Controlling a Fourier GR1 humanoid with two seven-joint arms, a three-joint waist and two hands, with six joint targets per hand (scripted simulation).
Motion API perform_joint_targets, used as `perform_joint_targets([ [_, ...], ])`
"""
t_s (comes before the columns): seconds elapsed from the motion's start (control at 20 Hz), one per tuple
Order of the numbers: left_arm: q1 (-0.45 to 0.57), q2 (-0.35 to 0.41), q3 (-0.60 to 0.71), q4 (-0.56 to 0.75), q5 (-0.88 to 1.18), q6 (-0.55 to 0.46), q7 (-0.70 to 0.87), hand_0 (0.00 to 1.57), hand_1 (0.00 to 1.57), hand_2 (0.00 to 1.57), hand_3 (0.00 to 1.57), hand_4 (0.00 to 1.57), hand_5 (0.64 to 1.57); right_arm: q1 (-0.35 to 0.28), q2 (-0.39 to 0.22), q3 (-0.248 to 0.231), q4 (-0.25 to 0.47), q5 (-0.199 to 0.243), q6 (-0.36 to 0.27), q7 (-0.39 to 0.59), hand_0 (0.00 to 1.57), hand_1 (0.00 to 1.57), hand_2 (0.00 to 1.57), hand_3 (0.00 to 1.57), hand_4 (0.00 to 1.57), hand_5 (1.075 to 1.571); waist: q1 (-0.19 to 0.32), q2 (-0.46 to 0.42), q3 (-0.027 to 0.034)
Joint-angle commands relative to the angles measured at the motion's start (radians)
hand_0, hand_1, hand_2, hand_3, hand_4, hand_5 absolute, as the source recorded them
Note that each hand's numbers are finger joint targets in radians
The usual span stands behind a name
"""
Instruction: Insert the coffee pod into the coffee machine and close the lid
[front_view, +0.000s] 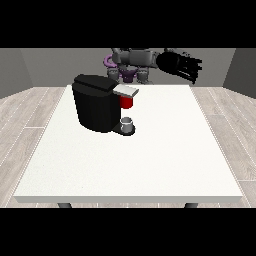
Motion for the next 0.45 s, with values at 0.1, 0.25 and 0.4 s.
perform_joint_targets([
  [0.1, 0.093, -0.026, -0.013, -0.009, -0.015, 0.029, -0.017, 0.00, 0.00, 0.00, 0.00, 0.27, 1.571, 0.074, 0.094, 0.038, 0.008, -0.021, 0.023, -0.140, 0.00, 0.00, 0.00, 0.00, 0.00, 1.571, -0.073, -0.064, 0.0000],
  [0.25, 0.127, 0.002, 0.042, 0.019, 0.024, 0.018, -0.009, 0.00, 0.00, 0.00, 0.00, 0.27, 1.571, 0.133, 0.163, 0.076, -0.013, -0.025, 0.026, -0.184, 0.00, 0.00, 0.00, 0.00, 0.18, 1.571, -0.119, -0.123, -0.0001],
  [0.4, 0.207, 0.027, 0.075, 0.059, 0.025, 0.016, -0.050, 0.00, 0.00, 0.00, 0.00, 0.27, 1.571, 0.256, 0.216, 0.138, -0.048, -0.045, 0.053, -0.222, 0.00, 0.00, 0.00, 0.00, 0.26, 1.571, -0.194, -0.191, -0.0001],
])
